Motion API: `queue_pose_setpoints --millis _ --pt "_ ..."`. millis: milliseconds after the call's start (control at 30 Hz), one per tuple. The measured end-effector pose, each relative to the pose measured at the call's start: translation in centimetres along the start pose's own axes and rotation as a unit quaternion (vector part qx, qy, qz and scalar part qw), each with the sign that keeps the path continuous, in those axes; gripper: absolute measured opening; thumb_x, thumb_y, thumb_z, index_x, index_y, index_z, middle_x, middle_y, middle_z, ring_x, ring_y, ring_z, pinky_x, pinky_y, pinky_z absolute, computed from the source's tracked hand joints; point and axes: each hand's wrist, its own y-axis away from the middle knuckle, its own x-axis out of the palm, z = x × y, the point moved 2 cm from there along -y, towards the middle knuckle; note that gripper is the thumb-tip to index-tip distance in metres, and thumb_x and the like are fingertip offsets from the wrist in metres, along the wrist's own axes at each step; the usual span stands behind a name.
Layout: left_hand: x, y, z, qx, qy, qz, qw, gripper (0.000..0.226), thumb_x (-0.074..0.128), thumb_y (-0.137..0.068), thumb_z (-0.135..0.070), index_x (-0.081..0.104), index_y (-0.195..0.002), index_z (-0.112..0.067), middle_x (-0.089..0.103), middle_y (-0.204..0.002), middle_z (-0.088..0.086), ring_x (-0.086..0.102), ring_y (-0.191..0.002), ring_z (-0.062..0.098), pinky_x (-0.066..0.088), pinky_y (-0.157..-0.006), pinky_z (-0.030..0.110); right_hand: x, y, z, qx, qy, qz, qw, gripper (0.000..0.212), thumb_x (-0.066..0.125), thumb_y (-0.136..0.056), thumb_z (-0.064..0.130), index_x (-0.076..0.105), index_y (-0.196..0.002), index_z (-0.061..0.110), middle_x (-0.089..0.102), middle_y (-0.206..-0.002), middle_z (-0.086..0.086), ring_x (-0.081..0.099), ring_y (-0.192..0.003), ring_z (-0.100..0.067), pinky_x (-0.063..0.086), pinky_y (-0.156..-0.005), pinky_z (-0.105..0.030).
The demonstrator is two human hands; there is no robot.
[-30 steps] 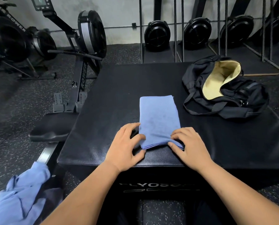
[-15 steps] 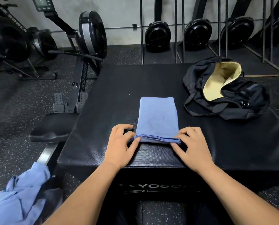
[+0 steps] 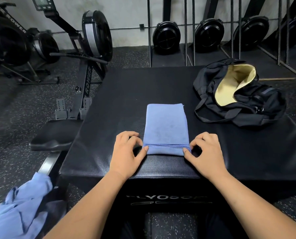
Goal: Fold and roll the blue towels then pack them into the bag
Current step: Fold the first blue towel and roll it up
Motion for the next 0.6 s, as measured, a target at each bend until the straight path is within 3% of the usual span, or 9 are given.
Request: queue_pose_setpoints --millis 100,233,467,600 --pt "-0.09 0.12 -0.51 0.037 -0.008 0.001 0.999 0.014 0.078 -0.094 -0.029 0.069 -0.102 -0.023 0.056 -0.134 -0.004 0.043 -0.132 0.019 0.038 -0.111 0.037 -0.32 -0.03 0.45 0.004 -0.003 0.003 1.000 0.028 0.087 -0.077 0.030 0.061 -0.088 0.035 0.046 -0.099 0.019 0.041 -0.102 -0.014 0.046 -0.090 -0.042" --pt "0.19 0.17 -0.36 0.052 -0.032 0.001 0.998 0.004 0.076 -0.096 -0.027 0.076 -0.100 -0.028 0.055 -0.139 -0.003 0.044 -0.131 0.024 0.042 -0.108 0.043 -0.10 0.10 0.63 -0.053 0.014 -0.007 0.998 0.019 0.085 -0.081 0.018 0.076 -0.090 0.032 0.048 -0.100 0.013 0.043 -0.100 -0.018 0.046 -0.085 -0.043" --pt "0.33 0.40 -0.08 0.053 -0.053 -0.013 0.997 0.011 0.072 -0.099 -0.036 0.081 -0.104 -0.031 0.058 -0.133 -0.004 0.048 -0.128 0.024 0.044 -0.106 0.044 -0.01 0.71 0.62 -0.069 0.094 -0.066 0.991 0.005 0.077 -0.090 0.031 0.080 -0.093 0.031 0.055 -0.098 0.009 0.049 -0.099 -0.022 0.038 -0.080 -0.040" --pt "0.27 0.33 -0.37 0.063 -0.059 0.012 0.996 0.024 0.077 -0.087 -0.040 0.077 -0.109 -0.029 0.056 -0.136 -0.004 0.046 -0.132 0.025 0.041 -0.110 0.042 0.16 0.85 0.86 -0.088 0.109 -0.066 0.988 0.016 0.073 -0.083 0.038 0.080 -0.095 0.028 0.059 -0.102 0.007 0.053 -0.101 -0.025 0.037 -0.080 -0.038"
